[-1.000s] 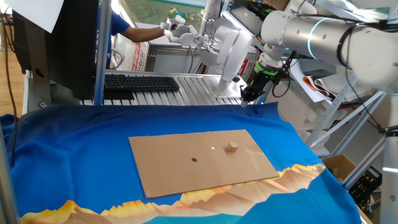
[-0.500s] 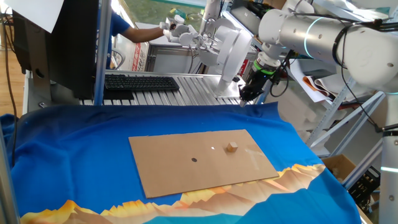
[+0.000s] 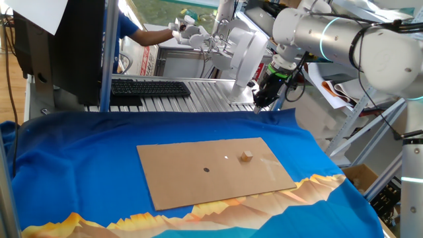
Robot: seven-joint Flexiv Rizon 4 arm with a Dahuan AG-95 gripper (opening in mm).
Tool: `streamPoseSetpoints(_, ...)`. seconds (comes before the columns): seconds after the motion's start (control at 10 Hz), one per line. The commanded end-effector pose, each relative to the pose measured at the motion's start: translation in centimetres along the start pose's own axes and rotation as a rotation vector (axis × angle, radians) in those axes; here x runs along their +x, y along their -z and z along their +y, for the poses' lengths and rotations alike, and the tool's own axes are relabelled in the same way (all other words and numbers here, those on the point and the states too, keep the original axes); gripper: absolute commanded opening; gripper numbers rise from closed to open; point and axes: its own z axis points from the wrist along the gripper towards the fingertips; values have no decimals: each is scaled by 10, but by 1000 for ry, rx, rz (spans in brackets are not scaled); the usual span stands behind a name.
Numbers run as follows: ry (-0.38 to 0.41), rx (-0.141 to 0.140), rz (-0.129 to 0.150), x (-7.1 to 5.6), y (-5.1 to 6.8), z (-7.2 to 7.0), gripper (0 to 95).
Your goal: Use the gripper to push the small block from left to right
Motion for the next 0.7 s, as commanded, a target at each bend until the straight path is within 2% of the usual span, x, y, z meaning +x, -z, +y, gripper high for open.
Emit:
streamPoseSetpoints(0.1, 5, 16, -1, -2, 13, 4, 0)
streamPoseSetpoints(0.3, 1, 28, -8, -3, 28, 4, 0)
streamPoseSetpoints(0.5, 1, 17, -24, -1, 24, 0, 0)
streamPoseSetpoints(0.7, -4, 16, -25, -1, 21, 0, 0)
